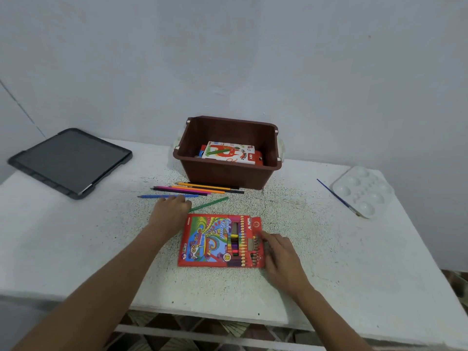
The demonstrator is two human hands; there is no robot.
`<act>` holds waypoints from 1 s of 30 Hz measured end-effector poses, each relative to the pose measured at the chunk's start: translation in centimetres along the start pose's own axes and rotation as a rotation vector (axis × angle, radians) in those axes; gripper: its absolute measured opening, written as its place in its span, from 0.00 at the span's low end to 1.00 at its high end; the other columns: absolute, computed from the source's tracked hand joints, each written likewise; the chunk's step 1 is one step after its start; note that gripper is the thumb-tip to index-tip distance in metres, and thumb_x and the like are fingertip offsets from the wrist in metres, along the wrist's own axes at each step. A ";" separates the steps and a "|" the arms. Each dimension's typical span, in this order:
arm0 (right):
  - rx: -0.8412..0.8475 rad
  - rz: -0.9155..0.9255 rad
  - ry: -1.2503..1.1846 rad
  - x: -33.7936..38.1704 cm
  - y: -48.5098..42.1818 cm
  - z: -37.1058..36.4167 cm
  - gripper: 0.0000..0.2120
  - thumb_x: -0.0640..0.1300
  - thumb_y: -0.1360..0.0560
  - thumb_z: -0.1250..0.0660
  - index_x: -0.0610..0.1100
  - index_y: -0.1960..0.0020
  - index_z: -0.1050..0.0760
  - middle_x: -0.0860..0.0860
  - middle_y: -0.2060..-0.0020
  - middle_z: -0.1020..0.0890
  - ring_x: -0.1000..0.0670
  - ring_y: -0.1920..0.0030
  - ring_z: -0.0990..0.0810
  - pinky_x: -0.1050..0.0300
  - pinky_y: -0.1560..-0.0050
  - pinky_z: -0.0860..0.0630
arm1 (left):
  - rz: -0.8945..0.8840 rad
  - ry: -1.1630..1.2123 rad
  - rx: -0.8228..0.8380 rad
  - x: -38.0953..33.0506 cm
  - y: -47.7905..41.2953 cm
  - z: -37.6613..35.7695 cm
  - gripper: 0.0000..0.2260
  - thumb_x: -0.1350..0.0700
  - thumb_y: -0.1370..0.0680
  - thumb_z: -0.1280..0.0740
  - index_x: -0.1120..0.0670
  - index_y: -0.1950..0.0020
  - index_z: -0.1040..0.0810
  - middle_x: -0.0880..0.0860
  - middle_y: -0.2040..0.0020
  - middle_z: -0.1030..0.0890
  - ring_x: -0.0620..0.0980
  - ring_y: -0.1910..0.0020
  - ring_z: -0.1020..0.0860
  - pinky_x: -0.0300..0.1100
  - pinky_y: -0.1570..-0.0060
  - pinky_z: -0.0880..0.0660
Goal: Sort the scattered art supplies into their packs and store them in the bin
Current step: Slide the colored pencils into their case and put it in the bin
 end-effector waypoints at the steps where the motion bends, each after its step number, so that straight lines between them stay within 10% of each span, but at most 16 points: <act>1: -0.008 0.004 0.002 0.1 0.0 0.1 0.25 0.50 0.24 0.47 0.44 0.29 0.30 0.54 0.49 0.24 0.58 0.51 0.33 0.69 0.49 0.36 | -0.020 -0.009 -0.006 -0.1 0.1 0.0 0.12 0.51 0.20 0.35 0.51 0.38 0.23 0.50 0.42 0.21 0.50 0.42 0.22 0.49 0.41 0.25; 10: -0.017 -0.005 -0.003 0.3 -0.3 0.6 0.21 0.45 0.22 0.42 0.47 0.30 0.30 0.60 0.51 0.25 0.61 0.51 0.31 0.70 0.52 0.37 | -0.005 0.033 -0.129 0.4 1.2 0.6 0.14 0.57 0.21 0.36 0.55 0.35 0.26 0.54 0.40 0.24 0.53 0.42 0.23 0.49 0.44 0.24; 15: -0.011 -0.080 -0.028 0.1 -1.4 0.9 0.16 0.42 0.20 0.39 0.48 0.32 0.27 0.59 0.51 0.22 0.58 0.50 0.26 0.60 0.53 0.31 | 0.215 0.719 -0.304 0.8 2.2 2.5 0.03 0.57 0.20 0.34 0.55 0.48 0.24 0.50 0.55 0.22 0.47 0.61 0.23 0.36 0.66 0.28; 19: -0.128 -0.096 0.004 0.8 -2.4 1.5 0.13 0.44 0.20 0.38 0.46 0.37 0.23 0.51 0.51 0.21 0.50 0.50 0.24 0.55 0.54 0.26 | 0.218 1.321 -0.176 -2.1 3.1 3.0 0.04 0.60 0.24 0.27 0.54 0.53 0.20 0.46 0.60 0.17 0.38 0.62 0.18 0.32 0.59 0.21; 30: -0.094 0.174 0.062 5.0 -3.8 0.2 0.08 0.43 0.22 0.35 0.44 0.45 0.21 0.50 0.54 0.24 0.49 0.54 0.26 0.56 0.58 0.27 | 0.137 1.841 0.007 -9.3 5.2 3.3 0.07 0.69 0.27 0.28 0.64 0.50 0.18 0.57 0.54 0.14 0.50 0.52 0.15 0.36 0.54 0.21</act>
Point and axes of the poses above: each hand's wrist, its own y-axis away from the middle knuckle, its own z-axis out of the back of the hand, x = y × z, the point moved 7 cm from there along -y, towards the middle knuckle
